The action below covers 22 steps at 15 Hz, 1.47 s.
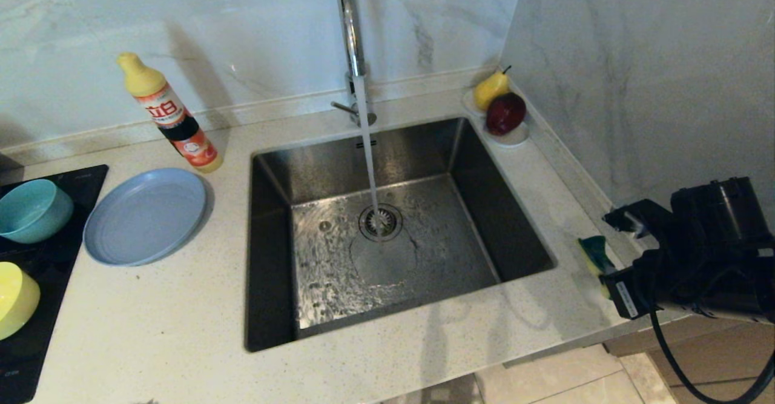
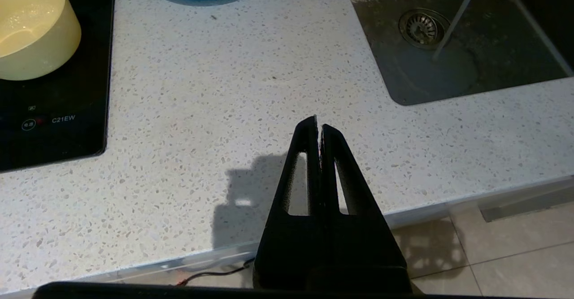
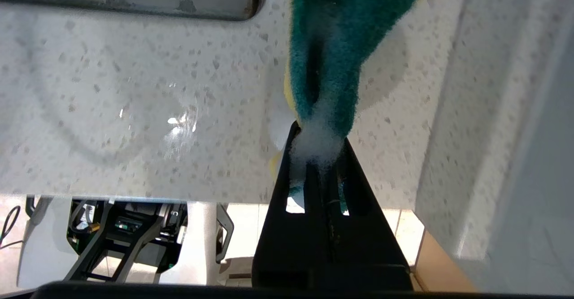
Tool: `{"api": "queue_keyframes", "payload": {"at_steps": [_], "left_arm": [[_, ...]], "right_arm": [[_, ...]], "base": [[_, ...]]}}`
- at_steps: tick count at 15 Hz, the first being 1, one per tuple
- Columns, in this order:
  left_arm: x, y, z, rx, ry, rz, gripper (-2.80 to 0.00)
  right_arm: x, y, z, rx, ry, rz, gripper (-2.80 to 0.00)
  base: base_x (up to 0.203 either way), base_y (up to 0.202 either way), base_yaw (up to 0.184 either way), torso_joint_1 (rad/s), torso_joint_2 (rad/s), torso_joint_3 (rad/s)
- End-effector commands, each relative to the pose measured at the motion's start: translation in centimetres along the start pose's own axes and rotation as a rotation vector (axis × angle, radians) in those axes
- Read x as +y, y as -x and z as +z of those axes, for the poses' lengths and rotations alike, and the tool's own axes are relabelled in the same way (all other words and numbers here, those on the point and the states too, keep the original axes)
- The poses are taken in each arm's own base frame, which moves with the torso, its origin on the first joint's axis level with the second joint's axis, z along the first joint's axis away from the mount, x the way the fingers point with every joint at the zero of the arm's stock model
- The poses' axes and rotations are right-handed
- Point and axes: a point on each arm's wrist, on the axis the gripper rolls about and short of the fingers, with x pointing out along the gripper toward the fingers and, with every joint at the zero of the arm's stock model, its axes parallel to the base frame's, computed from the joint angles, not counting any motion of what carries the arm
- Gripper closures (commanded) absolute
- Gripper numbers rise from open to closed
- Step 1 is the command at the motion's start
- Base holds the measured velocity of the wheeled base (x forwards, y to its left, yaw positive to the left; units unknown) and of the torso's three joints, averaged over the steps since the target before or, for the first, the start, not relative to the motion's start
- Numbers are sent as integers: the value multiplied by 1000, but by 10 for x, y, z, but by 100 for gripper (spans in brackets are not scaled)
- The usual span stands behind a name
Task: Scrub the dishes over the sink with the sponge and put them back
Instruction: Put down the sponge
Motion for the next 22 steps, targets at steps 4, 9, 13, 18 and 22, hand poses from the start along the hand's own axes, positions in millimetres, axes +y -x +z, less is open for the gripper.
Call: {"api": "queue_keyframes", "payload": {"at_steps": [4,9,13,18,22], "left_arm": [[0,0,0,2,0,0,0],[0,0,0,2,0,0,0],[0,0,0,2,0,0,0],[0,0,0,2,0,0,0],[0,0,0,2,0,0,0]], "right_arm": [[4,-31,0,23,8,2,0],[3,-41,8,-9,16,-5,0],[1,-41,17,-27,35,-12,0],[-1,-37,24,-33,58,-37,0],[-1,-33,21,-19,56,-36,-280]], "base": [[0,0,0,0,0,0],[0,0,0,0,0,0],[0,0,0,0,0,0],[0,0,0,0,0,0],[0,0,0,0,0,0]]}}
